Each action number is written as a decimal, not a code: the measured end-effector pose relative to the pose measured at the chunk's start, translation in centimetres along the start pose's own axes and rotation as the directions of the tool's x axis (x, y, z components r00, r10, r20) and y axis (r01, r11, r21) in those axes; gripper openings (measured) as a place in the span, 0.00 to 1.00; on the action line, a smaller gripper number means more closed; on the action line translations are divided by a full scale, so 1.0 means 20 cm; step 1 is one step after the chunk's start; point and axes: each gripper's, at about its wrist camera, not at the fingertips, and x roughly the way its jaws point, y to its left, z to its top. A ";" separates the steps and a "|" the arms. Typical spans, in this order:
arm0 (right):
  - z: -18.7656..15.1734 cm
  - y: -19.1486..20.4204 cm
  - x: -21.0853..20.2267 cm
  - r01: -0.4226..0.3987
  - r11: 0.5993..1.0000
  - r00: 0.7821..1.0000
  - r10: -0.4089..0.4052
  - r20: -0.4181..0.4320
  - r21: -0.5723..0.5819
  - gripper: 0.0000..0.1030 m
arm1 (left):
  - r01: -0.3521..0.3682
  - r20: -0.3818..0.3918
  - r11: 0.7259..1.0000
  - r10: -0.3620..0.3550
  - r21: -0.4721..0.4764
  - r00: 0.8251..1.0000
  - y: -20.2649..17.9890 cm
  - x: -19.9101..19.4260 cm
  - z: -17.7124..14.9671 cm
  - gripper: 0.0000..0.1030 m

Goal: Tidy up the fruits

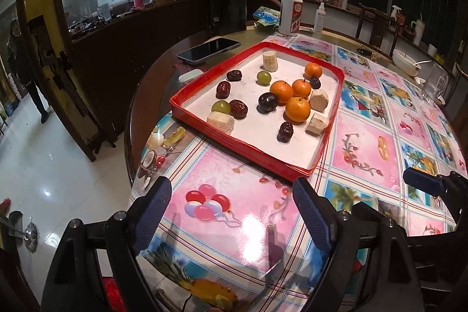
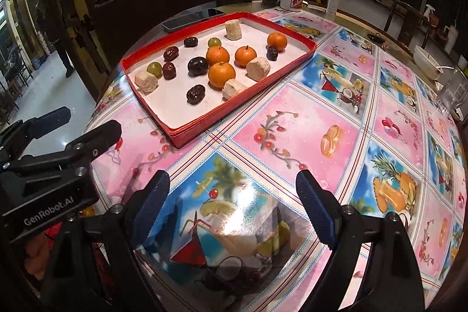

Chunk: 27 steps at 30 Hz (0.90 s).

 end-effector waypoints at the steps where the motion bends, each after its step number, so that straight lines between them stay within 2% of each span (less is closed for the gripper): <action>1: 0.00 0.00 0.00 0.001 1.000 1.000 -0.001 0.000 0.001 0.86 | 0.000 0.001 1.000 0.000 -0.002 1.000 0.00 0.00 0.00 0.85; 8: 0.00 0.00 0.01 0.006 1.000 1.000 -0.006 -0.007 0.004 0.86 | 0.028 0.005 0.999 -0.028 0.029 1.000 0.00 -0.03 0.00 0.86; 11: 0.00 0.00 0.00 0.011 1.000 1.000 -0.011 -0.004 0.005 0.86 | 0.008 0.036 1.000 -0.009 0.027 0.999 0.00 -0.06 -0.01 0.86; 14: 0.00 -0.01 0.00 0.013 1.000 1.000 -0.013 -0.006 0.008 0.86 | 0.033 0.048 0.999 -0.034 0.032 0.998 0.01 -0.10 0.00 0.86; 15: 0.00 -0.01 0.00 0.014 1.000 1.000 -0.014 -0.006 0.010 0.86 | 0.028 0.047 0.999 -0.030 0.026 0.998 0.01 -0.10 0.01 0.86; 18: 0.00 -0.01 0.00 0.013 1.000 1.000 -0.013 -0.008 0.012 0.86 | -0.057 0.012 0.998 0.057 0.006 0.998 0.02 -0.10 0.03 0.86; 22: 0.00 -0.01 0.00 0.011 1.000 1.000 -0.011 -0.009 0.011 0.86 | -0.100 0.078 0.995 0.101 -0.015 0.992 0.03 -0.14 0.02 0.86; 24: -0.01 0.00 0.00 0.014 1.000 1.000 -0.014 -0.006 0.007 0.86 | -0.094 0.082 0.995 0.096 -0.018 0.992 0.03 -0.15 0.01 0.86; 27: -0.01 0.00 -0.01 0.018 1.000 1.000 -0.018 -0.006 -0.002 0.86 | -0.068 0.043 0.998 0.068 -0.004 0.997 0.02 -0.12 0.01 0.86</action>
